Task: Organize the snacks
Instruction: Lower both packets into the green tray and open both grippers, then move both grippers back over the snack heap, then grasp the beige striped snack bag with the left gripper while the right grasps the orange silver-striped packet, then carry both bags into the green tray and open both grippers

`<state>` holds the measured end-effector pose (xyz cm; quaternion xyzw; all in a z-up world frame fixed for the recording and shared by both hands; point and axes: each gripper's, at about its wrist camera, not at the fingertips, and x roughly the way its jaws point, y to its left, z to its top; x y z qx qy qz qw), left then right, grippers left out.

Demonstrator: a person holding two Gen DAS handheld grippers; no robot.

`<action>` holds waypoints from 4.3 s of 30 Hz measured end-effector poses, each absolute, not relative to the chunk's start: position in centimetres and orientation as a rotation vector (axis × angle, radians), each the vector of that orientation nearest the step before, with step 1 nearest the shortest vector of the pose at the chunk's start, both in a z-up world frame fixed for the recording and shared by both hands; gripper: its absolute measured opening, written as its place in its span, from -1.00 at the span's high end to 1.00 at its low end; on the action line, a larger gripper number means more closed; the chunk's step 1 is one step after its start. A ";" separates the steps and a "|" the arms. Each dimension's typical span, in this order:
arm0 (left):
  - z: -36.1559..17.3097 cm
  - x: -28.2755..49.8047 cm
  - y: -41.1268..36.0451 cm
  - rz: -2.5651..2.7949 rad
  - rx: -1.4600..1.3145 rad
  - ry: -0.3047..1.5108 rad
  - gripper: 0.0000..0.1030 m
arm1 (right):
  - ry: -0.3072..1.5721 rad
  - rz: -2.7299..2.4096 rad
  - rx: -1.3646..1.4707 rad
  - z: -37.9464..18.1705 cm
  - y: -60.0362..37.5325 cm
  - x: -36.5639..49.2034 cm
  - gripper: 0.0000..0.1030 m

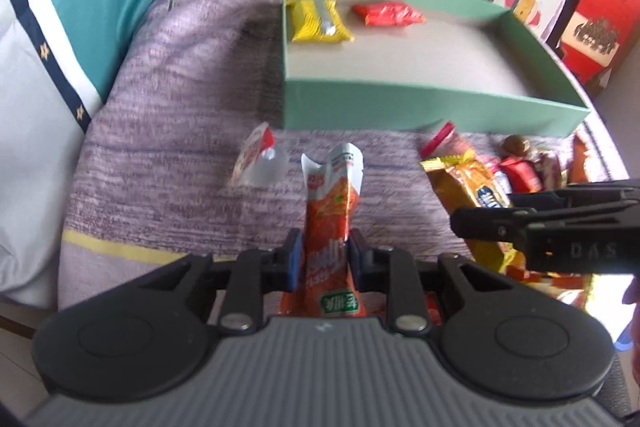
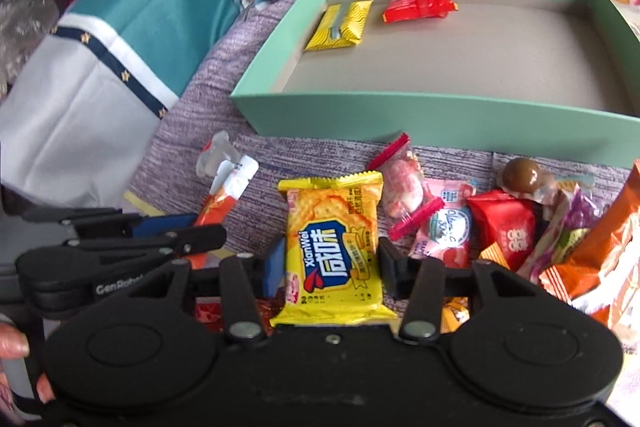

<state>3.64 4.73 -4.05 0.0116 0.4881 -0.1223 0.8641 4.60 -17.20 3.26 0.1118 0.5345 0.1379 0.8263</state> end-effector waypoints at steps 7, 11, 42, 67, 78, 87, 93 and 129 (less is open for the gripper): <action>0.2 5.0 3.9 -0.271 0.029 0.929 0.54 | 1.060 0.275 0.321 6.3 -19.2 6.2 0.09; 1.9 8.4 2.5 -0.262 0.062 0.873 0.54 | 1.021 0.212 0.330 7.4 -20.2 9.7 0.09; -1.3 18.0 -2.0 -0.214 0.093 0.920 -1.00 | 1.065 0.041 0.486 3.6 -22.5 19.2 -1.00; 1.0 5.8 -7.7 -0.340 0.216 0.945 -1.00 | 1.022 -0.029 0.494 7.1 -30.1 5.4 -1.00; -2.7 0.9 -7.5 -0.494 0.256 1.047 -0.99 | 1.084 -0.088 0.619 3.0 -32.5 -0.2 -1.00; -4.7 -1.7 -6.4 -0.620 0.276 1.116 -0.45 | 1.092 -0.116 0.656 1.6 -31.8 -2.3 -1.00; -4.8 -1.8 -6.2 -0.593 0.238 1.067 0.27 | 1.068 -0.143 0.610 2.2 -31.0 -1.7 -0.97; -3.2 0.5 -4.8 -0.508 0.162 1.033 0.26 | 1.057 -0.094 0.532 0.4 -29.8 2.7 -0.09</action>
